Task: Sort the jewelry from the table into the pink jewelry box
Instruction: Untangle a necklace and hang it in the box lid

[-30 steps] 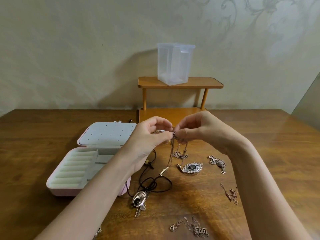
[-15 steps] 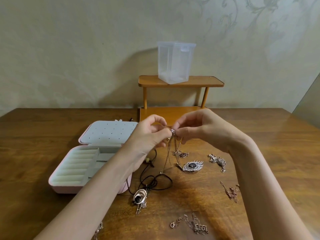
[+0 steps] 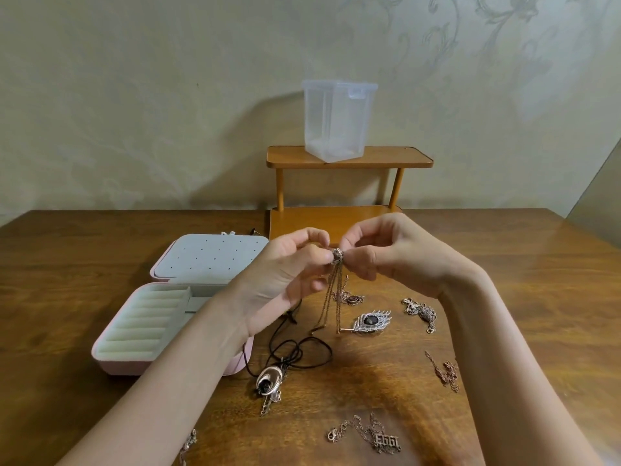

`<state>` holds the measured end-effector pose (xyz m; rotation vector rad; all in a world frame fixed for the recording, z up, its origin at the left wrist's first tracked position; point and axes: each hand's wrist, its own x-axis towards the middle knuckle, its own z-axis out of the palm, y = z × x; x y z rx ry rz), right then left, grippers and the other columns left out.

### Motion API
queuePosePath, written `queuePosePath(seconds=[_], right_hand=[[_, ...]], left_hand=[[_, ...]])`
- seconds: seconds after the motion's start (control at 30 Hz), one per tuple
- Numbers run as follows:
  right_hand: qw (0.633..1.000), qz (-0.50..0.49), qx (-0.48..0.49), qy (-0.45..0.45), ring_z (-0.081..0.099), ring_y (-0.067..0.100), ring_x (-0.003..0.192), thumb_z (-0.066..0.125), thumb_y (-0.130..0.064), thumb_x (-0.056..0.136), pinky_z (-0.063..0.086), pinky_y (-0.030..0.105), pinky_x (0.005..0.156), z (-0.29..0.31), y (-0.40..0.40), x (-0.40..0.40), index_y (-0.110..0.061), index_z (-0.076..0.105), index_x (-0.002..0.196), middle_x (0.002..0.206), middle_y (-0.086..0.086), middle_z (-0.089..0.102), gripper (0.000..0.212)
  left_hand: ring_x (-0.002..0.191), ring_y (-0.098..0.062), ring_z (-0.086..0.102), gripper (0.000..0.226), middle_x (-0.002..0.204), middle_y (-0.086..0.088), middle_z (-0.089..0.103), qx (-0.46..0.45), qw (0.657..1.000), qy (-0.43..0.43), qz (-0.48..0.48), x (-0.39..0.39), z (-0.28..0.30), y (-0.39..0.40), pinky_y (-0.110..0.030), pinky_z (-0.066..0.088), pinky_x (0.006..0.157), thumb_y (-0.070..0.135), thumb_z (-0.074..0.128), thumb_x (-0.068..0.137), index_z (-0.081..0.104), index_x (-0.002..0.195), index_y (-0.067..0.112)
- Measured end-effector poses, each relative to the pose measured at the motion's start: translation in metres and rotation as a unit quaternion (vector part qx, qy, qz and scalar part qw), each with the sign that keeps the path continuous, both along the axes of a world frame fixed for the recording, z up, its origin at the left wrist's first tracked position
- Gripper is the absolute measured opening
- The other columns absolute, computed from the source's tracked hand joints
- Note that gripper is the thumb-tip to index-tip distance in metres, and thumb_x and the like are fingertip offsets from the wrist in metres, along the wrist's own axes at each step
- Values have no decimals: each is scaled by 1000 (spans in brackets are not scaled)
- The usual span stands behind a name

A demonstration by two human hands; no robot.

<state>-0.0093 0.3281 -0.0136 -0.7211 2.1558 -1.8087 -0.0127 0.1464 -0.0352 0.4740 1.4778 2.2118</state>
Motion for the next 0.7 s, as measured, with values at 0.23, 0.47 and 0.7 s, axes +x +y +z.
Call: queuePosePath(seconds=[0.23,0.47,0.7], right_hand=[[1000,-30,1,-2,57,12,62,69,-16,72,49,22,59,-2,-3,-3,-3,68,78,69,6,63,14],[1000,-23,8,-13,46,8,49,69,-12,79,39,17,50,-6,-4,-4,4,60,78,54,-2,55,18],[981,-77,173,42,49,7,52,65,-8,83,40,16,48,-2,-7,-4,1,67,77,61,5,60,11]], left_hand=[[65,-7,51,20,71,5,56,-137,966,154,159,2,-1,6,-19,43,53,-5,55,83,54,83,15],[55,-5,45,16,69,0,51,-4,997,-33,71,5,2,8,-14,43,46,-4,57,78,55,84,11],[59,-5,58,11,70,4,65,-352,894,211,181,4,-5,8,-15,50,58,8,66,78,65,85,17]])
